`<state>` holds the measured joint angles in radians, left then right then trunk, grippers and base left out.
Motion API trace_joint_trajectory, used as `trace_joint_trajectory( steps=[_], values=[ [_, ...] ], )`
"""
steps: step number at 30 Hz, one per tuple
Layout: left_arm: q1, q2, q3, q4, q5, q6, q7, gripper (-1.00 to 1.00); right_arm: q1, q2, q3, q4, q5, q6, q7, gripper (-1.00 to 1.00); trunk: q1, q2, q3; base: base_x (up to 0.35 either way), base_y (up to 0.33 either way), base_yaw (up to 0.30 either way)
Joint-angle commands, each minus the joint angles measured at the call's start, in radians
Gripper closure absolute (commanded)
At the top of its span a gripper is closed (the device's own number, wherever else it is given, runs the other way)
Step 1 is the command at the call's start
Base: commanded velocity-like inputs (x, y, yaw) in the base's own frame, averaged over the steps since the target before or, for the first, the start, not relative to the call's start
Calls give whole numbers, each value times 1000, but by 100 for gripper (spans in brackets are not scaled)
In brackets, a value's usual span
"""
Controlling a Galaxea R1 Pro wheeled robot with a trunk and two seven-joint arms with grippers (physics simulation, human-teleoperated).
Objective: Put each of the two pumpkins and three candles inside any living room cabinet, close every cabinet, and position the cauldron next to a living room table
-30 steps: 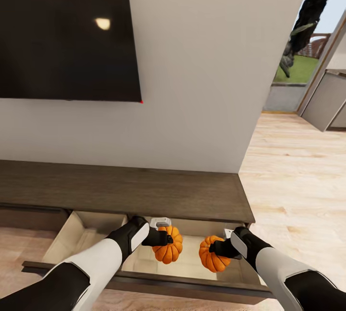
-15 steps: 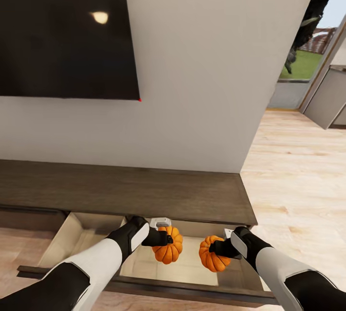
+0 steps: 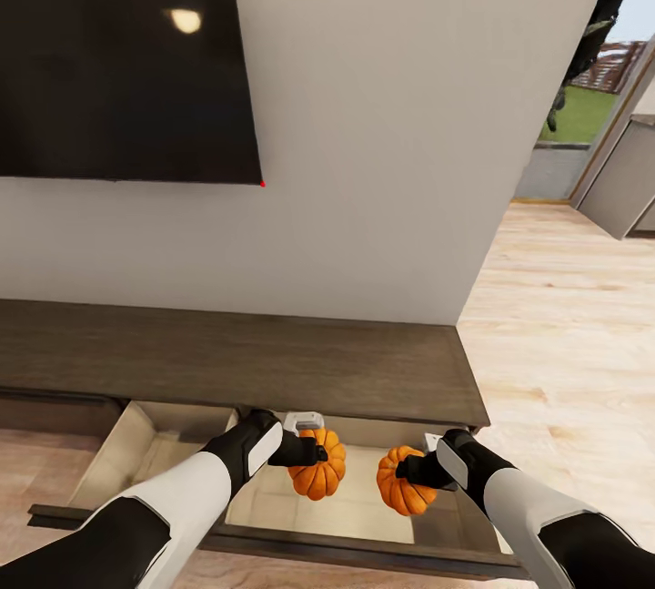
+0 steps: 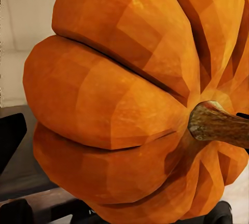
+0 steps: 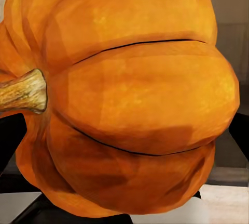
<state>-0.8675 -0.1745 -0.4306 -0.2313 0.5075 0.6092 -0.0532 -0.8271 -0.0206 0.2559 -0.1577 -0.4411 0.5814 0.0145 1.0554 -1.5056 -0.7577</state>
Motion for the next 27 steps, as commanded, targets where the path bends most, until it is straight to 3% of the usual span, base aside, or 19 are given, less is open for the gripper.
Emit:
trace_joint_trajectory(
  steps=[1,12,27],
  values=[
    [-1,0,0,0,-6,3,-4,100,0,-1,8,-2,-5,5,1,100,0,0,-2,264,0,0],
    [-1,0,0,0,-6,3,-4,100,0,-1,9,-2,-7,-6,4,100,0,0,-9,43,0,0],
    [-1,0,0,2,-6,4,-4,100,0,-1,11,-2,-7,-6,7,100,58,-105,-56,0,0,0]
  ],
)
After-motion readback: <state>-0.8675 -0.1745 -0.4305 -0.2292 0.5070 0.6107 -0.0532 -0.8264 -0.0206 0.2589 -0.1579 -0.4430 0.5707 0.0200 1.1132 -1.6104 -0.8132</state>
